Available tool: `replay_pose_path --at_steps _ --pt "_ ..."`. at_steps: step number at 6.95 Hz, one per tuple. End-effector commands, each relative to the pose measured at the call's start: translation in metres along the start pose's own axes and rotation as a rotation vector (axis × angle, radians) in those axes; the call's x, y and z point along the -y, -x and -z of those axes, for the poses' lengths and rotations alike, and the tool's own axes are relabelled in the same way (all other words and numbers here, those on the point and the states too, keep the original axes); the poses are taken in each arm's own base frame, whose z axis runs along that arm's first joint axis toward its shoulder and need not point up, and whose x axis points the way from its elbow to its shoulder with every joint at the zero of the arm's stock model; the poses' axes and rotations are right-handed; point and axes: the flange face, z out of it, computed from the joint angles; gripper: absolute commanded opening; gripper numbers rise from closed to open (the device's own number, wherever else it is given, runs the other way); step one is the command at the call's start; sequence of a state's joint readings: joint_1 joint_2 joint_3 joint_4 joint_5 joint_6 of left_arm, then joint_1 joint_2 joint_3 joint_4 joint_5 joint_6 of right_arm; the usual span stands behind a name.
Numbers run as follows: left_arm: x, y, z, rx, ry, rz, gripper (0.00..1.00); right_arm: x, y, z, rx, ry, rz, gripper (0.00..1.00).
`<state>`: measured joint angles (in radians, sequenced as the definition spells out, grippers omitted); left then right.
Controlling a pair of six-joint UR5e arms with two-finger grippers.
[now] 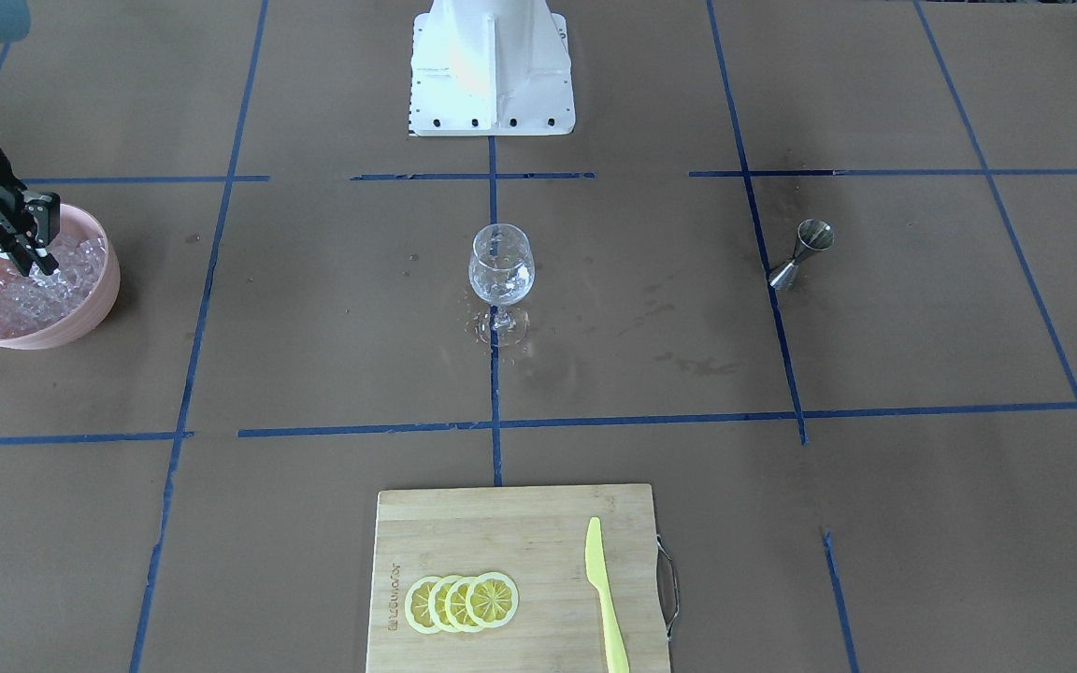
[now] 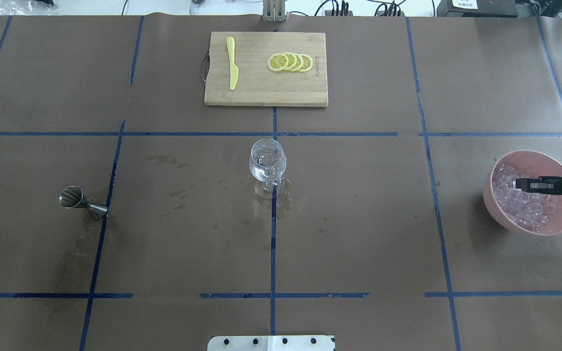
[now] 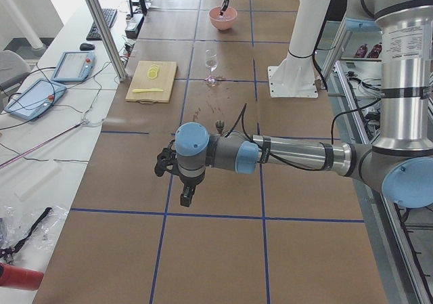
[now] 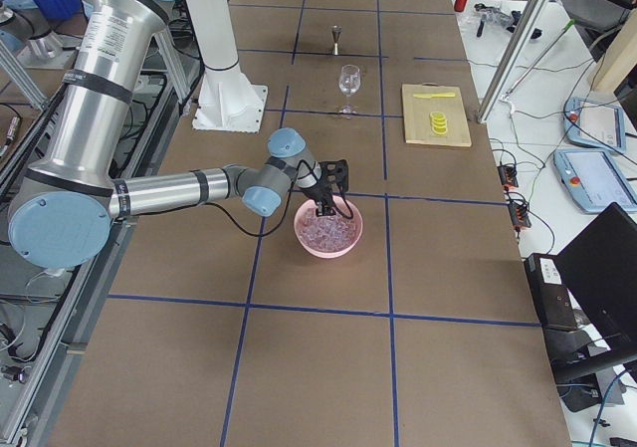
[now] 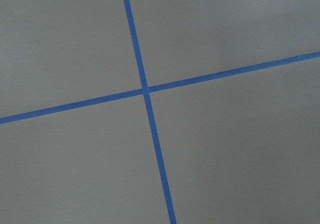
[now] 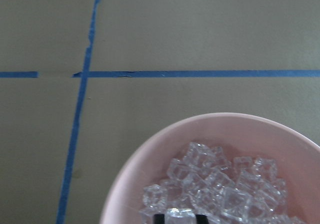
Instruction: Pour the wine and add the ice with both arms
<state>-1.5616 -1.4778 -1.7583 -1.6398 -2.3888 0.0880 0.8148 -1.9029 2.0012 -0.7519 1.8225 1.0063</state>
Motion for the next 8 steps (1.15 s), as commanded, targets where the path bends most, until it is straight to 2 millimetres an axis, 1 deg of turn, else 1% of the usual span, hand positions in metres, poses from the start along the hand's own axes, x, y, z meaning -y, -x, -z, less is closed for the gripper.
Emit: replay_pose_path --at_steps 1,2,4,5,6,7,8 --pt "0.001 -0.001 0.001 -0.001 -0.002 -0.001 1.00 0.025 0.055 0.034 0.126 -0.056 0.136 0.00" --pt "0.001 -0.001 0.001 -0.001 -0.003 -0.002 1.00 0.046 0.089 0.033 0.162 -0.075 0.144 0.00" --pt "0.002 -0.002 0.002 0.001 -0.005 -0.004 1.00 0.091 0.168 0.031 0.144 -0.050 0.132 0.00" --pt "0.002 -0.002 0.002 0.001 -0.005 -0.004 1.00 0.106 0.211 0.041 0.136 -0.028 0.115 0.00" --pt "0.006 -0.004 0.004 0.001 -0.009 -0.009 1.00 0.115 0.262 0.055 0.143 0.000 0.074 0.00" --pt "0.008 -0.005 0.005 0.001 -0.012 -0.012 1.00 0.116 0.314 0.062 0.142 0.027 0.046 0.00" --pt "0.009 -0.005 0.005 0.001 -0.012 -0.012 1.00 0.106 0.361 0.064 0.119 0.038 0.044 0.00"
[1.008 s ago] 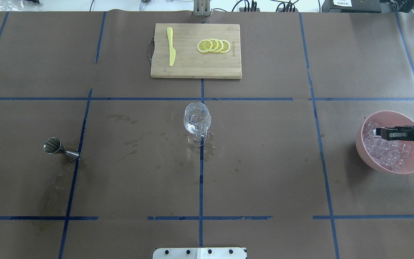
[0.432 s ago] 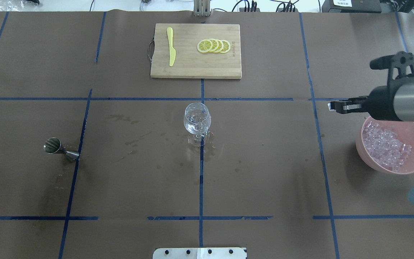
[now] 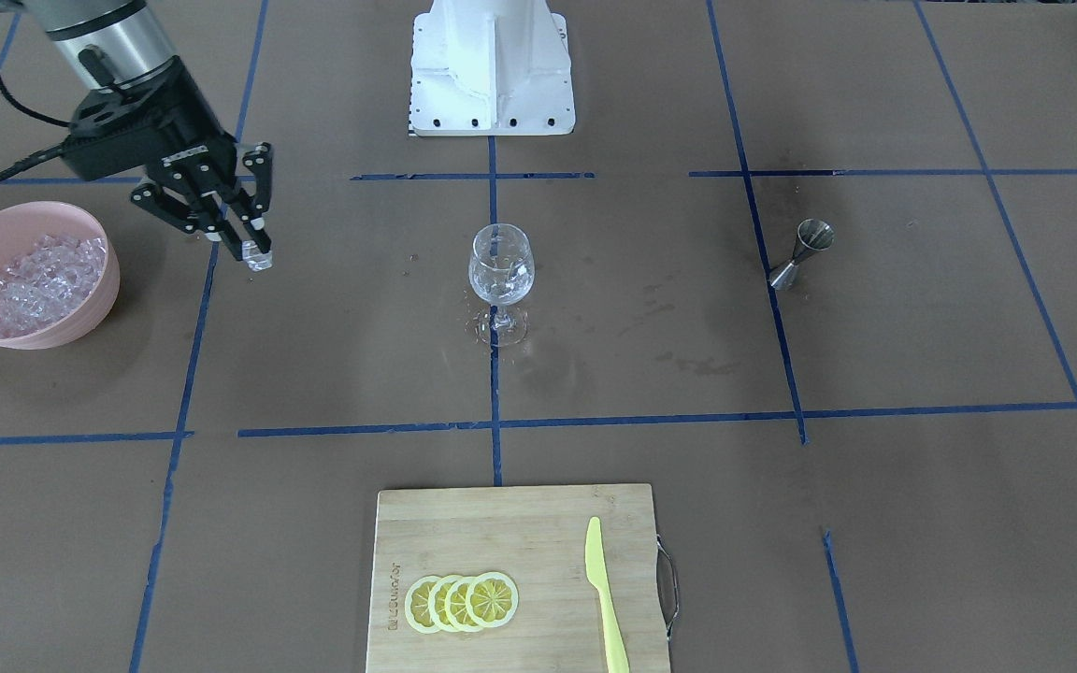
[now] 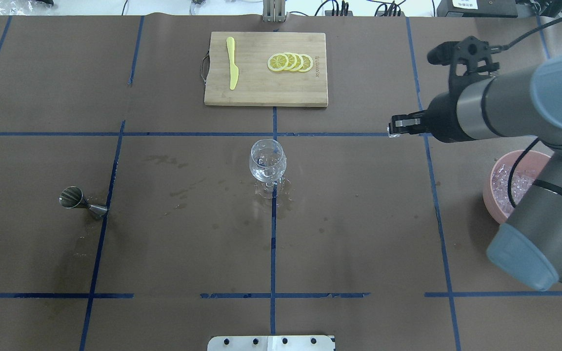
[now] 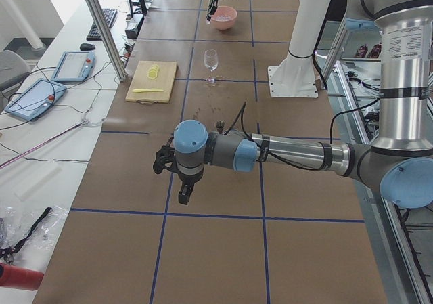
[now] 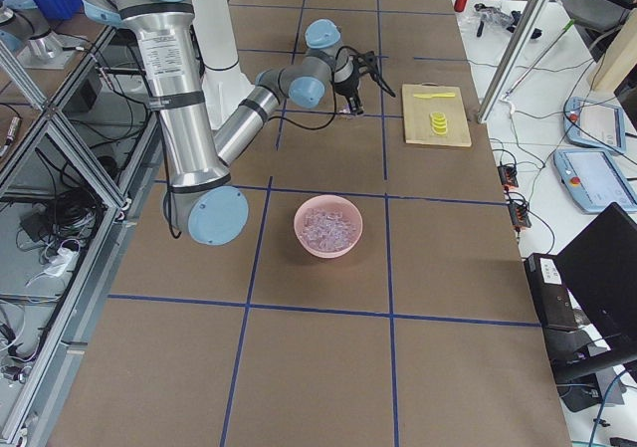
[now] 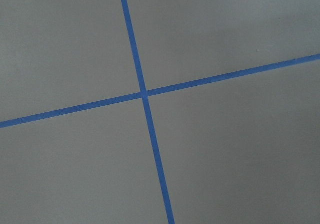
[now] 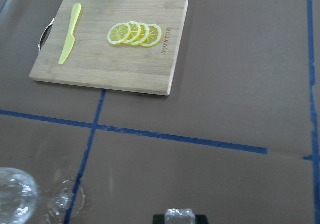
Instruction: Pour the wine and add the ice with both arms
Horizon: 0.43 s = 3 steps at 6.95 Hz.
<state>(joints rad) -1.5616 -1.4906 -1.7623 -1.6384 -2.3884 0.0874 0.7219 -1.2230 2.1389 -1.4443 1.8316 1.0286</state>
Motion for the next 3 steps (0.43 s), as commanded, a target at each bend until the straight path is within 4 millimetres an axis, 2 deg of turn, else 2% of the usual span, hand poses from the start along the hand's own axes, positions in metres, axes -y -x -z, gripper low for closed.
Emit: replay_pose_path --at_steps 1,3 --pt "0.002 -0.001 0.001 0.002 -0.002 -0.003 1.00 -0.018 0.107 -0.006 -0.054 0.004 -0.040 0.00" --pt "0.002 0.000 0.000 0.002 -0.001 -0.002 1.00 -0.012 0.179 -0.036 -0.060 0.017 -0.041 0.00"
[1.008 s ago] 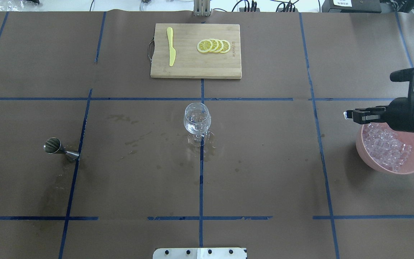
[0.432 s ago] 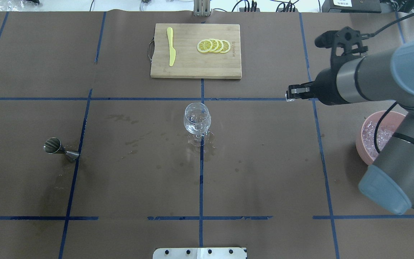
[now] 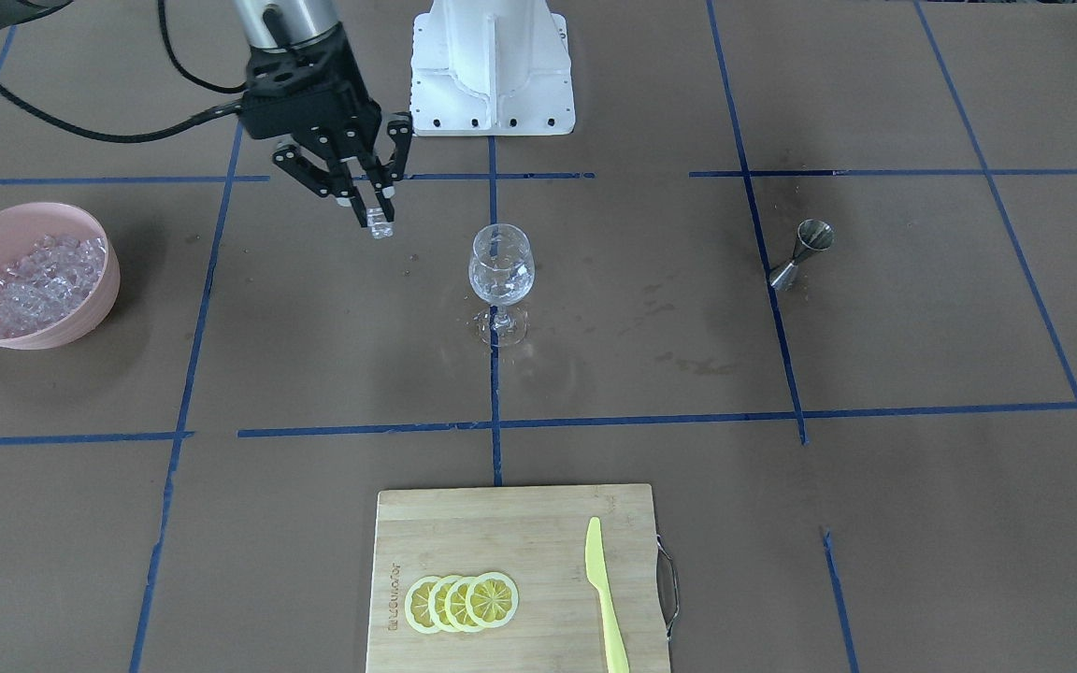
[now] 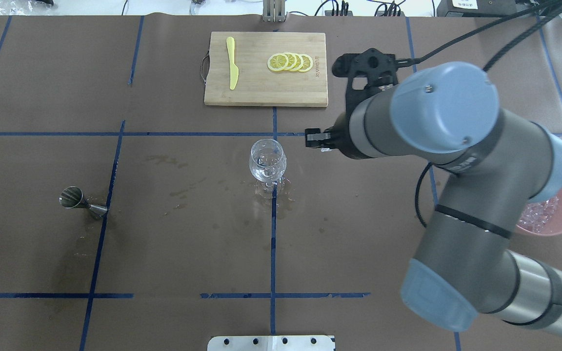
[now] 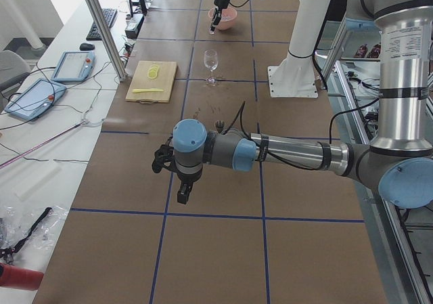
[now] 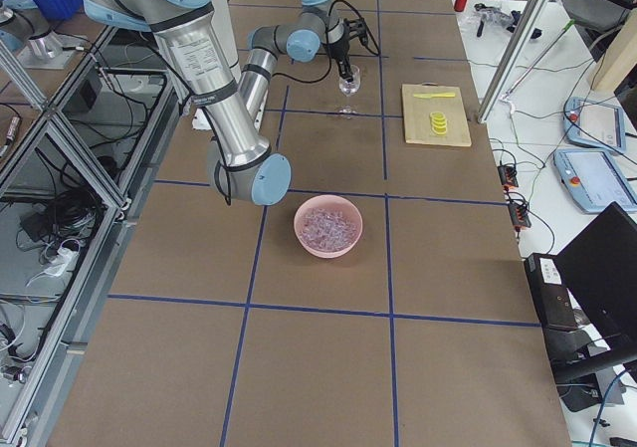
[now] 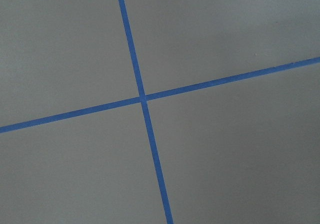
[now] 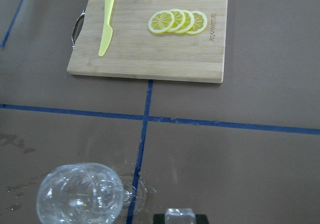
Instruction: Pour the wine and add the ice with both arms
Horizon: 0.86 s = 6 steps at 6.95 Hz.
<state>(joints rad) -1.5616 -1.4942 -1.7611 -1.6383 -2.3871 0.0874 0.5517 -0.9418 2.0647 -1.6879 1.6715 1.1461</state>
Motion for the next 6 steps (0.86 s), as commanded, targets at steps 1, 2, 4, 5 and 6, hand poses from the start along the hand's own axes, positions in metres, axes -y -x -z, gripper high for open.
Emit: replay_pose_path --at_steps 1,2,4,5,6 --pt "0.000 0.000 0.000 0.000 0.000 0.000 1.00 -0.011 0.079 -0.025 -0.026 -0.028 -0.037 0.00" --pt "0.000 0.000 0.000 0.000 -0.001 -0.001 1.00 -0.020 0.097 -0.026 -0.058 -0.029 -0.029 0.00" --pt "0.000 0.000 0.000 0.000 0.000 0.000 1.00 -0.027 0.105 -0.024 -0.067 -0.022 -0.031 0.00" --pt "-0.001 0.000 0.000 0.000 0.001 0.001 1.00 -0.027 0.105 -0.024 -0.068 -0.024 -0.030 0.00" --pt "-0.001 0.000 0.000 0.000 0.001 0.001 1.00 -0.027 0.106 -0.024 -0.066 -0.024 -0.024 0.00"
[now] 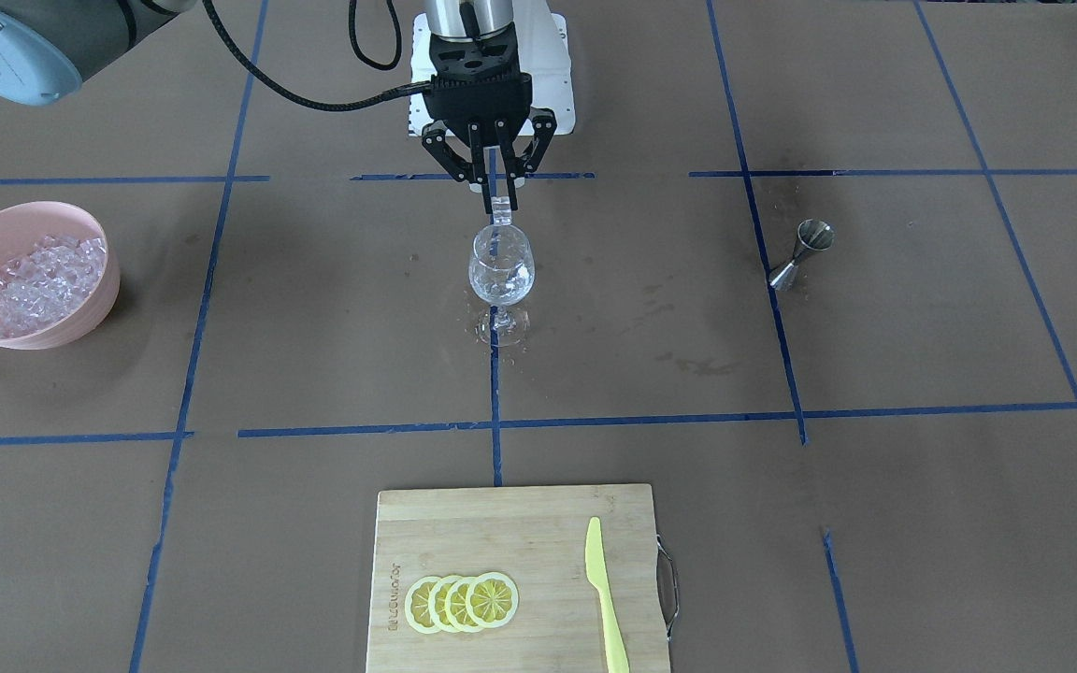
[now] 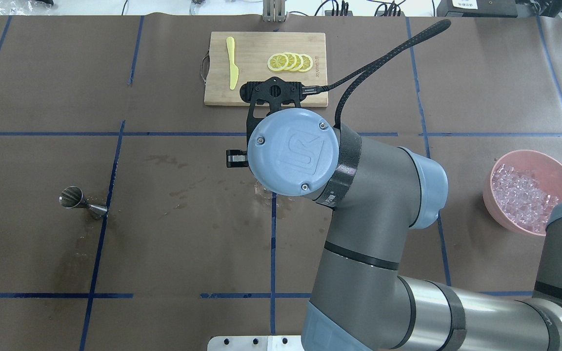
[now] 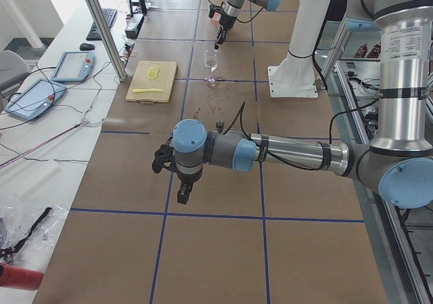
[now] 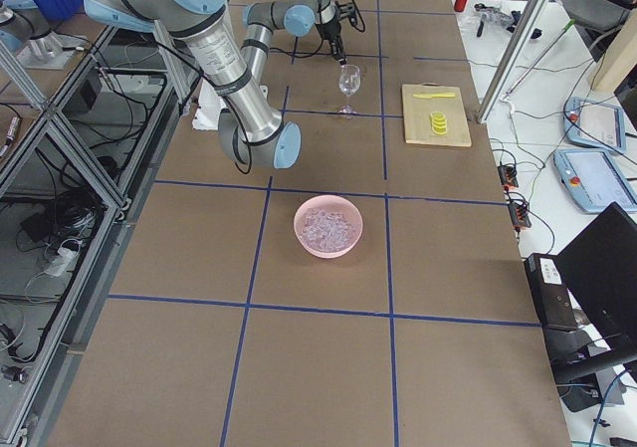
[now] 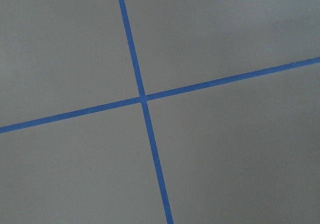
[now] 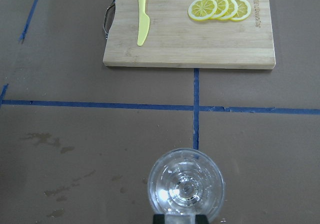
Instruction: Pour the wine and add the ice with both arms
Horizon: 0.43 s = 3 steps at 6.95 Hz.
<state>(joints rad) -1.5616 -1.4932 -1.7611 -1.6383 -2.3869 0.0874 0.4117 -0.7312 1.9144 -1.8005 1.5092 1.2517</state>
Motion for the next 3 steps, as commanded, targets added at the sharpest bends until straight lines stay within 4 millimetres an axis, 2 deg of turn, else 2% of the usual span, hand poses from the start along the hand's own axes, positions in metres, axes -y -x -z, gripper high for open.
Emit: replay_pose_path --at_steps 1,3 --pt "-0.0006 0.0011 -0.0002 0.000 0.000 0.003 1.00 -0.0001 0.0013 -0.0020 -0.006 -0.006 0.014 0.00" --pt "-0.0023 0.0019 -0.0010 0.000 0.003 0.005 1.00 0.0044 -0.0010 -0.0074 -0.031 -0.045 0.015 0.00"
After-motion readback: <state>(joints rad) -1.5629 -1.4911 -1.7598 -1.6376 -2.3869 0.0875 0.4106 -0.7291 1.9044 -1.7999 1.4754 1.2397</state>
